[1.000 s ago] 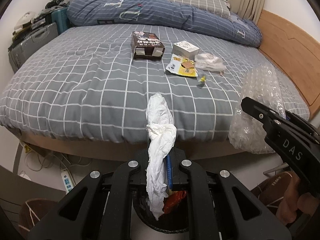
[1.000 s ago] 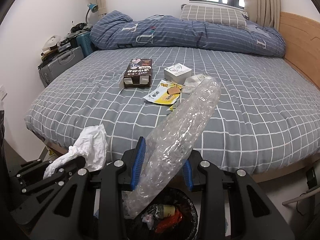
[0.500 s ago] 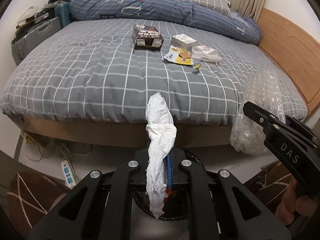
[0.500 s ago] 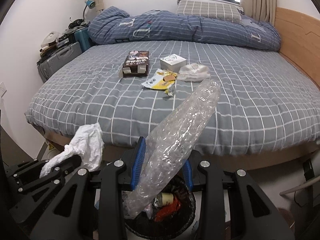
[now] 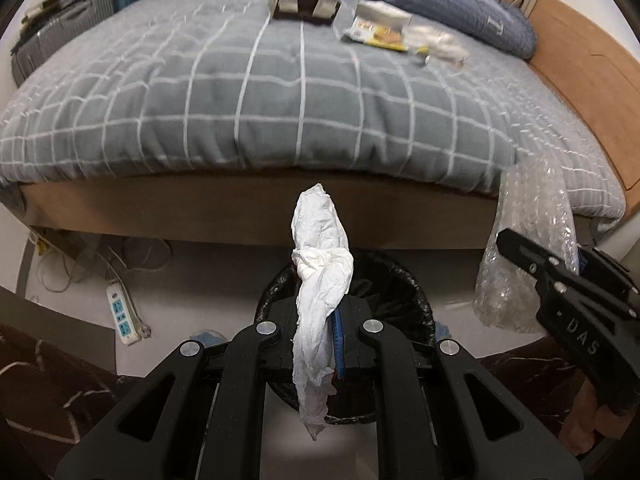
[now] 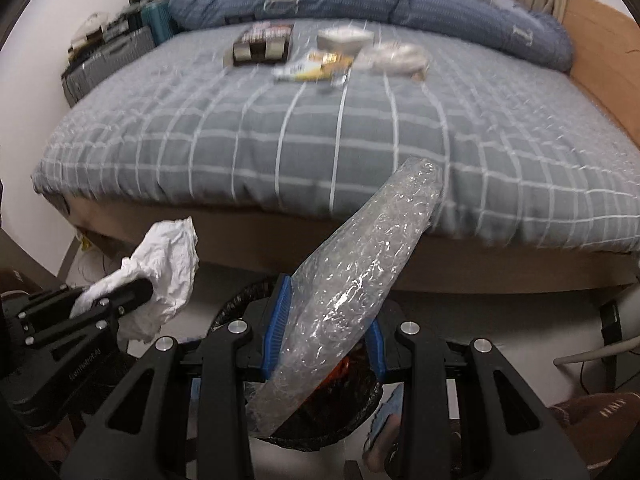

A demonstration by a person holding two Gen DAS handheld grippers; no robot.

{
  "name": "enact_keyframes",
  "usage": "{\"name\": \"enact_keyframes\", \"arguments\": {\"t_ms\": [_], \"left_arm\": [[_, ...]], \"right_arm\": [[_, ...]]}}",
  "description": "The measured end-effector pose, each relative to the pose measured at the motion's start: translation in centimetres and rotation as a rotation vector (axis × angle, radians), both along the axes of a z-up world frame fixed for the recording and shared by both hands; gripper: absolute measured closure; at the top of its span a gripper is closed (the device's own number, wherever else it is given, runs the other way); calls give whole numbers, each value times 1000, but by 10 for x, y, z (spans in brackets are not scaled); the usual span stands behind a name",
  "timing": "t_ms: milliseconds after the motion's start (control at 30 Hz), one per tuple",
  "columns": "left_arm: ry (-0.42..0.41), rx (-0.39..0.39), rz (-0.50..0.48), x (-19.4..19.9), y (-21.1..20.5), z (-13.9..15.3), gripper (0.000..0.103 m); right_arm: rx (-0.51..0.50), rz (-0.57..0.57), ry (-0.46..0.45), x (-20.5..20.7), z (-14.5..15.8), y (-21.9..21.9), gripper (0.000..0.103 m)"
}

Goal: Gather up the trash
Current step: 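Carry the tissue and bubble wrap off the bed over the wastebasket, then open the right tool then the left tool to drop both into the wastebasket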

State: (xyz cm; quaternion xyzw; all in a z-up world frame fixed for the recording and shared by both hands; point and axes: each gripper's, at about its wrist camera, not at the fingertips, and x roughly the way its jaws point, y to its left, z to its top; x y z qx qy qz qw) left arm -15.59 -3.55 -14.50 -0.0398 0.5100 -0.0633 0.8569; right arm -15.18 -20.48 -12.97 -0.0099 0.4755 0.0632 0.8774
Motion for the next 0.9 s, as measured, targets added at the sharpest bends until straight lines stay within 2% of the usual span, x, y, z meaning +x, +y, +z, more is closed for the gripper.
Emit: {"name": "enact_keyframes", "arguments": {"t_ms": [367,667,700,767,900], "left_arm": [[76,50,28,28,18,-48,93],[123,59,64,28,50,-63,93],[126,58,68,27,52,-64,93],[131,50,77,26,56,-65,93],[126,45,74,26,58,-65,93]], "right_arm": [[27,65,141,22,-54,20,70],[11,122,215,34,-78,58,66],[10,121,225,35,-81,60,64],[-4,113,247,36,-87,62,52],[-15,101,248,39,-88,63,40]]}}
